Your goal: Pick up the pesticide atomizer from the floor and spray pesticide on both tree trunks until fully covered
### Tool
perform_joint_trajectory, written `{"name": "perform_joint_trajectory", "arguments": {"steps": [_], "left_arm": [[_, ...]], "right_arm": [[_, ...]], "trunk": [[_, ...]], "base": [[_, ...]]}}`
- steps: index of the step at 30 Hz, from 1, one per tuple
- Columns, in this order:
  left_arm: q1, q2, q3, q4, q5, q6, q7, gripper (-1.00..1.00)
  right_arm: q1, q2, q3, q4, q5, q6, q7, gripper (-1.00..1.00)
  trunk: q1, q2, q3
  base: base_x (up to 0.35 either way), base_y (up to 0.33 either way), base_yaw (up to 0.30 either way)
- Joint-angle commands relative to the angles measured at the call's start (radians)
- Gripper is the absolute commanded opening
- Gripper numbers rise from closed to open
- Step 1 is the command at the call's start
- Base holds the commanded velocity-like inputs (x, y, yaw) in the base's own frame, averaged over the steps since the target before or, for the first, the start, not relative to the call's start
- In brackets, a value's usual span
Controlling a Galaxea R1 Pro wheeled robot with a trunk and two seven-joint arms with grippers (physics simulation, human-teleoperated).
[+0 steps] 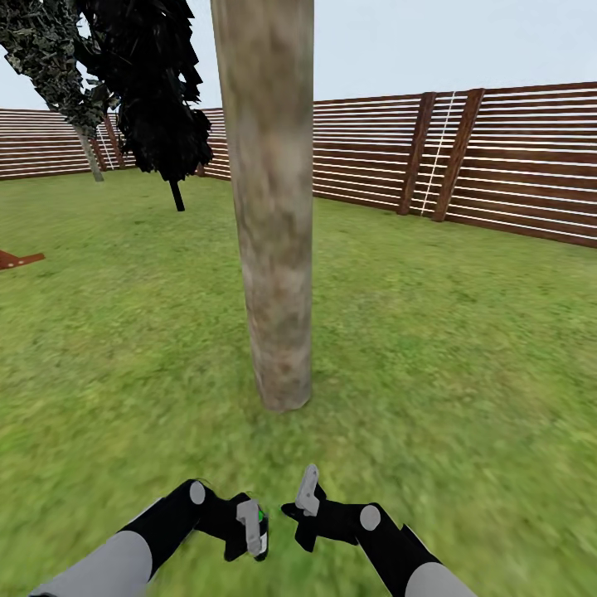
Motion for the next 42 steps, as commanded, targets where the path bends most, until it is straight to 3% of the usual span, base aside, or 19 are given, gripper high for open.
{"name": "perform_joint_trajectory", "arguments": {"steps": [1,7,14,15,20,21,22,23,25,26,27,28,29,31,34,38,41,42], "left_arm": [[0.002,0.025,0.001,0.0,0.006,0.0,0.0,-1.0],[0.009,0.146,0.001,0.0,-0.016,0.001,0.002,-1.0],[0.011,0.246,0.01,0.023,-0.026,0.007,0.025,-1.0],[0.011,0.257,0.013,0.037,-0.025,0.009,0.043,-1.0],[0.011,0.296,0.021,0.084,-0.014,0.014,0.11,-1.0],[0.011,0.297,0.022,0.112,0.052,0.014,0.227,-1.0],[0.011,0.291,0.021,0.168,0.226,0.014,0.356,-1.0],[0.011,0.28,0.021,0.205,0.514,0.018,0.455,-1.0],[0.011,0.243,0.02,0.241,0.661,0.047,0.528,-1.0],[0.011,0.219,0.02,0.253,0.704,0.08,0.565,-1.0],[0.011,0.2,0.019,0.26,0.726,0.12,0.592,-1.0],[0.011,0.188,0.019,0.262,0.735,0.147,0.602,-1.0],[0.012,0.169,0.019,0.266,0.742,0.18,0.612,-1.0],[0.013,0.154,0.019,0.268,0.747,0.203,0.618,-1.0],[0.013,0.145,0.021,0.269,0.751,0.219,0.623,-1.0],[0.012,0.142,0.026,0.261,0.757,0.29,0.623,-1.0],[0.006,0.141,0.02,0.253,0.82,0.387,0.623,-1.0],[0.004,0.142,0.019,0.251,0.835,0.411,0.622,-1.0]], "right_arm": [[0.0,0.0,0.0,0.001,0.0,0.0,0.0,-1.0],[0.001,-0.001,0.0,0.003,0.001,0.0,0.0,-1.0],[0.001,-0.01,-0.002,0.007,0.004,-0.001,0.0,-1.0],[0.001,-0.015,-0.003,0.008,0.003,-0.002,0.0,1.0],[0.001,-0.058,-0.004,0.01,0.0,-0.001,-0.002,1.0],[0.003,-0.081,-0.008,0.018,-0.002,-0.001,-0.009,1.0],[0.006,-0.121,-0.013,0.084,-0.006,-0.002,-0.087,1.0],[0.008,-0.132,-0.012,0.265,-0.071,-0.005,-0.466,1.0],[0.009,-0.134,-0.013,0.319,-0.153,-0.024,-0.626,1.0],[0.013,-0.135,-0.013,0.33,-0.221,-0.037,-0.678,1.0],[0.021,-0.137,-0.013,0.336,-0.302,-0.056,-0.713,1.0],[0.029,-0.141,-0.013,0.338,-0.356,-0.072,-0.729,1.0],[0.044,-0.165,-0.012,0.339,-0.429,-0.105,-0.743,1.0],[0.057,-0.196,-0.011,0.341,-0.484,-0.148,-0.752,1.0],[0.089,-0.22,-0.01,0.342,-0.52,-0.192,-0.786,1.0],[0.108,-0.218,-0.009,0.343,-0.525,-0.211,-0.819,1.0],[0.11,-0.212,-0.011,0.343,-0.533,-0.215,-0.824,1.0],[0.112,-0.212,-0.012,0.343,-0.554,-0.216,-0.825,1.0]], "trunk": [[0.0,0.0,0.0],[0.0,0.0,0.0],[0.0,0.0,0.0],[0.0,0.0,0.0],[0.0,0.0,0.0],[0.0,0.0,0.0],[0.0,0.0,0.0],[0.0,0.0,0.0],[0.0,0.0,0.0],[0.0,0.0,0.0],[0.0,0.0,0.0],[0.0,0.0,0.0],[0.0,0.0,0.0],[0.0,0.0,0.0],[0.0,0.0,0.0],[0.0,0.0,0.0],[0.0,0.0,0.0],[0.0,0.0,0.0]], "base": [[0.0,0.0,0.0],[0.0,0.0,0.0],[0.0,0.0,0.0],[0.0,0.0,0.0],[0.0,0.0,0.0],[0.0,0.0,0.0],[0.0,0.0,0.0],[0.0,0.0,0.0],[0.0,0.0,0.0],[0.0,0.0,0.0],[0.0,0.0,0.0],[0.0,0.0,0.0],[0.0,0.0,0.0],[0.0,0.0,0.0],[0.0,0.0,0.0],[0.0,0.0,0.0],[0.0,0.0,0.0],[0.0,0.0,0.0]]}}
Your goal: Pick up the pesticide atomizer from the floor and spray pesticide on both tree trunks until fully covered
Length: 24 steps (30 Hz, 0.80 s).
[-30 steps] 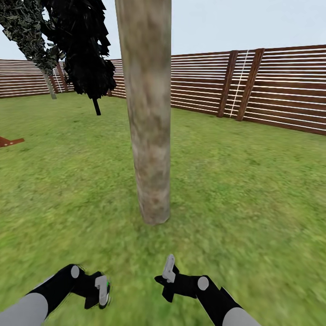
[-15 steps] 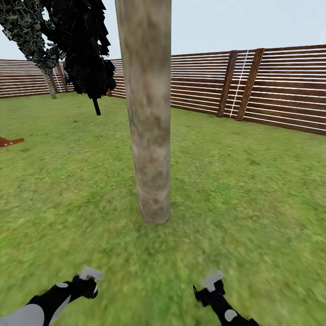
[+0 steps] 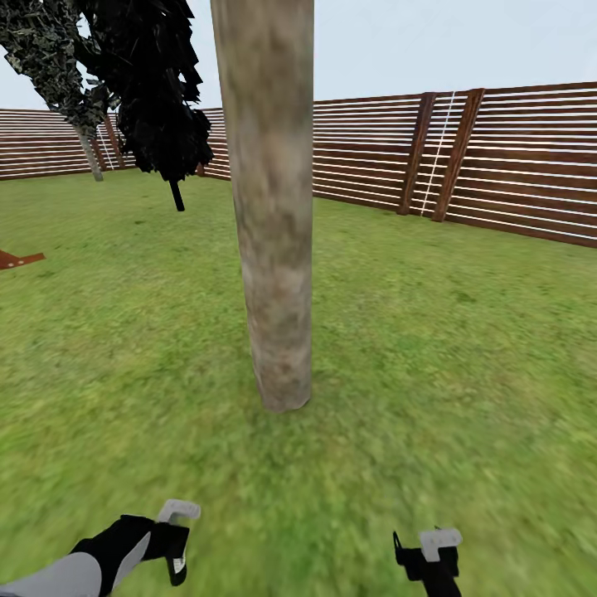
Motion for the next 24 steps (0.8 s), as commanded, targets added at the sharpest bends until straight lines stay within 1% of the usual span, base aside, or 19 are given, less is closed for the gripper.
{"name": "perform_joint_trajectory", "arguments": {"steps": [1,3,4,5,6,7,9,10,11,12,14,16,24], "left_arm": [[-0.001,0.001,-0.001,-0.001,0.006,0.01,-0.001,-1.0],[-0.004,0.003,-0.001,0.0,0.014,0.024,0.0,-1.0],[-0.005,0.002,-0.001,0.0,0.015,0.027,0.001,-1.0],[-0.006,0.001,-0.001,0.001,0.015,0.028,0.002,-1.0],[-0.006,0.001,-0.001,0.001,0.015,0.029,0.007,-1.0],[-0.006,0.0,-0.001,0.001,0.015,0.03,0.02,-1.0],[-0.006,-0.002,0.0,0.001,0.016,0.032,0.08,-1.0],[-0.006,-0.005,0.0,0.0,0.018,0.042,0.109,-1.0],[-0.007,-0.013,0.0,-0.001,0.019,0.065,0.119,-1.0],[-0.007,-0.023,0.0,-0.002,0.019,0.088,0.124,-1.0],[-0.007,-0.044,-0.001,-0.015,0.016,0.108,0.132,-1.0],[-0.008,-0.054,0.0,-0.034,0.016,0.117,0.149,-1.0],[-0.006,-0.058,0.003,-0.056,0.018,0.119,0.16,-1.0]], "right_arm": [[0.001,0.0,0.0,0.0,-0.026,0.0,0.0,1.0],[0.001,-0.002,0.0,0.0,-0.148,0.001,0.0,1.0],[0.001,-0.004,0.001,-0.001,-0.186,0.0,0.001,1.0],[0.002,-0.005,0.001,-0.001,-0.205,0.0,0.002,1.0],[0.002,-0.006,0.002,0.0,-0.214,0.0,0.003,1.0],[0.002,-0.006,0.002,0.0,-0.219,-0.001,0.004,1.0],[0.002,-0.006,0.003,0.0,-0.223,-0.001,0.005,1.0],[0.002,-0.006,0.003,0.0,-0.224,-0.001,0.006,1.0],[0.005,-0.006,0.003,0.0,-0.224,-0.001,0.006,1.0],[0.006,-0.006,0.004,0.0,-0.223,-0.001,0.007,1.0],[0.01,-0.006,0.004,0.0,-0.224,-0.001,0.007,1.0],[0.012,-0.006,0.004,0.0,-0.223,-0.001,0.007,1.0],[0.012,-0.004,0.004,-0.001,-0.224,0.0,0.007,1.0]], "trunk": [[0.0,0.0,0.0],[0.0,0.0,0.0],[0.0,0.0,0.0],[0.0,0.0,0.0],[0.0,0.0,0.0],[0.0,0.0,0.0],[0.0,0.0,0.0],[0.0,0.0,0.0],[0.0,0.0,0.0],[0.0,0.0,0.0],[0.0,0.0,0.0],[0.0,0.0,0.0],[0.0,0.0,0.0]], "base": [[0.0,0.0,0.0],[0.0,0.0,0.0],[0.045,0.0,0.0],[0.133,0.0,0.0],[0.225,0.0,0.0],[0.28,-0.006,0.0],[0.3,-0.087,0.0],[0.286,-0.143,0.0],[0.283,-0.154,0.0],[0.281,-0.16,0.0],[0.278,-0.164,0.0],[0.273,-0.168,0.0],[0.248,-0.192,-0.01]]}}
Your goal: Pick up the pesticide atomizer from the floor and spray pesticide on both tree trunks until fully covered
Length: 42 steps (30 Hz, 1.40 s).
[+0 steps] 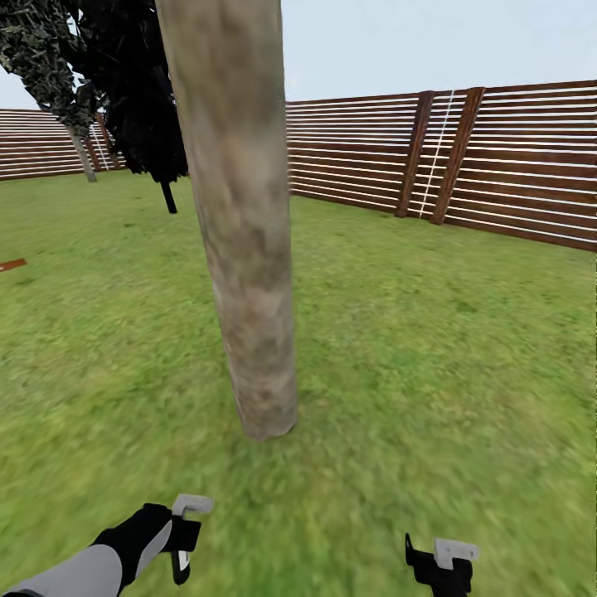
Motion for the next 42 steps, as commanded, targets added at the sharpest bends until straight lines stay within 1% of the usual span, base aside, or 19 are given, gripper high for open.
{"name": "perform_joint_trajectory", "arguments": {"steps": [1,7,12,17,21,23,24,26,28,29,31,35,39,42], "left_arm": [[0.0,-0.001,0.001,0.0,0.0,0.0,0.0,-1.0],[0.0,-0.001,0.001,-0.001,0.0,0.0,0.0,-1.0],[0.0,-0.001,0.001,-0.001,0.001,0.0,0.0,-1.0],[0.001,-0.003,0.001,-0.001,0.001,-0.001,0.0,-1.0],[0.003,-0.012,0.001,-0.001,0.0,-0.002,0.0,-1.0],[0.001,-0.013,-0.001,-0.005,0.001,-0.003,-0.001,-1.0],[0.0,-0.014,-0.001,-0.014,0.002,-0.002,-0.002,-1.0],[-0.001,-0.013,-0.002,-0.094,0.0,0.001,-0.002,-1.0],[-0.002,-0.005,-0.001,-0.147,-0.001,0.007,-0.002,-1.0],[-0.003,0.001,0.0,-0.157,-0.001,0.012,-0.002,-1.0],[-0.002,0.012,0.007,-0.167,-0.005,0.02,-0.002,-1.0],[0.007,0.007,0.01,-0.171,-0.011,0.022,-0.002,-1.0],[0.011,0.018,0.012,-0.171,-0.004,0.021,-0.002,-1.0],[0.006,0.004,0.009,-0.173,-0.008,0.021,-0.002,-1.0]], "right_arm": [[0.0,0.0,0.0,0.0,0.0,0.0,0.0,1.0],[0.0,0.0,0.0,0.0,0.0,0.001,-0.001,1.0],[0.0,0.0,0.0,0.0,0.0,0.001,-0.001,1.0],[0.0,0.0,0.0,0.0,0.0,0.001,-0.001,1.0],[0.0,0.0,0.0,0.0,0.0,0.001,-0.001,1.0],[0.0,0.0,0.0,0.0,0.0,0.001,-0.001,1.0],[0.0,0.0,0.0,0.0,0.0,0.001,-0.001,1.0],[0.0,0.0,0.0,0.0,0.0,0.001,-0.001,1.0],[0.0,0.0,0.0,0.0,0.0,0.001,-0.001,1.0],[0.0,-0.001,0.0,0.0,0.0,0.001,-0.001,1.0],[0.0,0.0,0.0,0.0,0.0,0.001,-0.001,1.0],[0.0,0.0,0.0,0.0,0.0,0.001,-0.001,1.0],[0.0,0.0,0.0,0.0,0.0,0.001,-0.001,1.0],[0.0,0.0,0.0,0.0,0.0,0.001,-0.001,1.0]], "trunk": [[0.0,0.0,0.0],[0.0,0.0,0.0],[0.0,0.0,0.0],[0.0,0.0,0.0],[0.0,0.0,0.0],[0.0,0.0,0.0],[0.0,0.0,0.0],[0.0,0.0,0.0],[0.0,0.0,0.0],[0.0,0.0,0.0],[0.0,0.0,0.002],[0.0,0.0,0.004],[0.0,0.0,0.004],[0.0,0.0,0.004]], "base": [[0.29,-0.168,-0.175],[0.307,-0.036,-0.28],[0.053,0.0,-0.3],[-0.039,0.0,-0.16],[-0.305,0.0,-0.007],[-0.268,0.0,0.0],[-0.131,0.0,0.0],[-0.047,0.0,0.0],[-0.011,0.0,-0.017],[-0.004,0.0,-0.084],[-0.002,0.0,-0.163],[0.0,0.0,-0.129],[-0.046,0.0,-0.008],[-0.276,0.0,-0.001]]}}
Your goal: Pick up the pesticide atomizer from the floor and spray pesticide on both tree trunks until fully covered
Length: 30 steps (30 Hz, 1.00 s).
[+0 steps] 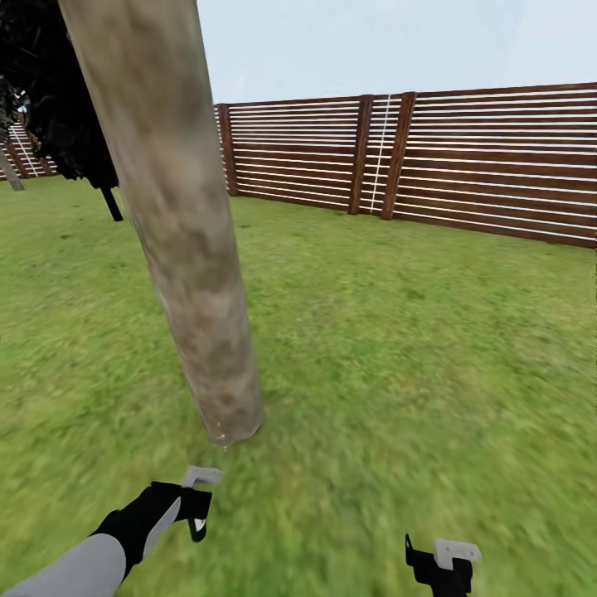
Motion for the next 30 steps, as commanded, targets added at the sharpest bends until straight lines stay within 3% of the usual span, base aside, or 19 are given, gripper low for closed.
{"name": "perform_joint_trajectory", "arguments": {"steps": [1,3,6,7,9,10,12,14,16,19,20,24,26,30], "left_arm": [[-0.005,-0.005,0.0,-0.001,-0.001,0.0,0.0,-1.0],[-0.009,-0.009,0.0,-0.001,0.001,0.0,0.0,-1.0],[-0.024,0.009,0.003,0.0,0.004,0.0,0.001,-1.0],[-0.031,0.019,0.003,0.0,0.004,0.0,0.001,-1.0],[-0.041,0.069,0.012,0.0,0.011,0.022,-0.001,-1.0],[-0.041,0.073,0.021,-0.001,0.013,0.03,-0.001,-1.0],[-0.04,0.069,0.027,-0.007,0.016,0.036,-0.001,-1.0],[-0.036,0.026,0.029,-0.043,0.009,0.038,0.0,-1.0],[-0.038,0.015,0.029,-0.066,0.007,0.041,0.0,-1.0],[-0.044,0.018,0.024,-0.092,0.004,0.094,-0.001,-1.0],[-0.047,0.027,0.027,-0.103,0.004,0.137,-0.001,-1.0],[-0.056,0.078,0.029,-0.133,0.006,0.182,-0.001,-1.0],[-0.053,0.071,0.027,-0.141,0.006,0.185,-0.002,-1.0],[-0.046,0.024,0.025,-0.236,0.004,0.187,-0.002,-1.0]], "right_arm": [[0.0,0.0,0.0,0.0,0.0,0.0,0.0,1.0],[0.0,0.0,0.0,0.0,0.0,0.0,0.0,1.0],[0.0,0.0,0.0,0.0,0.0,0.001,0.0,1.0],[0.0,0.0,0.0,0.0,0.0,0.001,0.0,1.0],[0.0,0.0,0.0,0.0,0.0,0.001,0.0,1.0],[0.0,0.0,0.0,0.0,0.0,0.002,0.0,1.0],[0.0,0.0,0.0,0.001,0.0,0.002,0.0,1.0],[0.0,0.0,0.0,0.001,0.0,0.002,0.0,1.0],[0.0,0.0,0.0,0.001,0.0,0.002,0.0,1.0],[0.0,0.0,0.0,0.001,0.0,0.002,0.0,1.0],[0.0,0.0,0.0,0.001,0.0,0.002,0.0,1.0],[0.0,0.0,0.0,0.001,0.0,0.002,0.0,1.0],[0.0,0.0,0.0,0.001,0.001,0.002,0.0,1.0],[0.0,0.0,0.0,0.001,0.0,0.002,0.0,1.0]], "trunk": [[0.0,0.0,0.0],[0.0,0.0,0.0],[0.0,0.0,0.0],[0.0,0.0,0.0],[0.0,0.0,0.0],[0.0,0.0,0.0],[0.0,0.0,0.0],[0.0,0.0,0.0],[0.0,0.0,0.0],[0.0,0.0,0.0],[0.0,0.0,0.0],[0.0,0.0,0.0],[0.0,0.0,0.0],[0.0,0.0,0.0]], "base": [[-0.164,0.0,0.0],[-0.079,0.0,0.0],[-0.016,0.0,0.0],[-0.005,0.0,0.0],[-0.001,0.0,0.0],[0.0,0.0,0.0],[0.0,0.0,0.0],[-0.112,0.0,0.0],[-0.302,0.0,0.0],[-0.151,0.0,0.0],[-0.023,0.0,0.0],[-0.007,0.0,0.0],[0.0,0.0,0.0],[-0.015,0.0,0.0]]}}
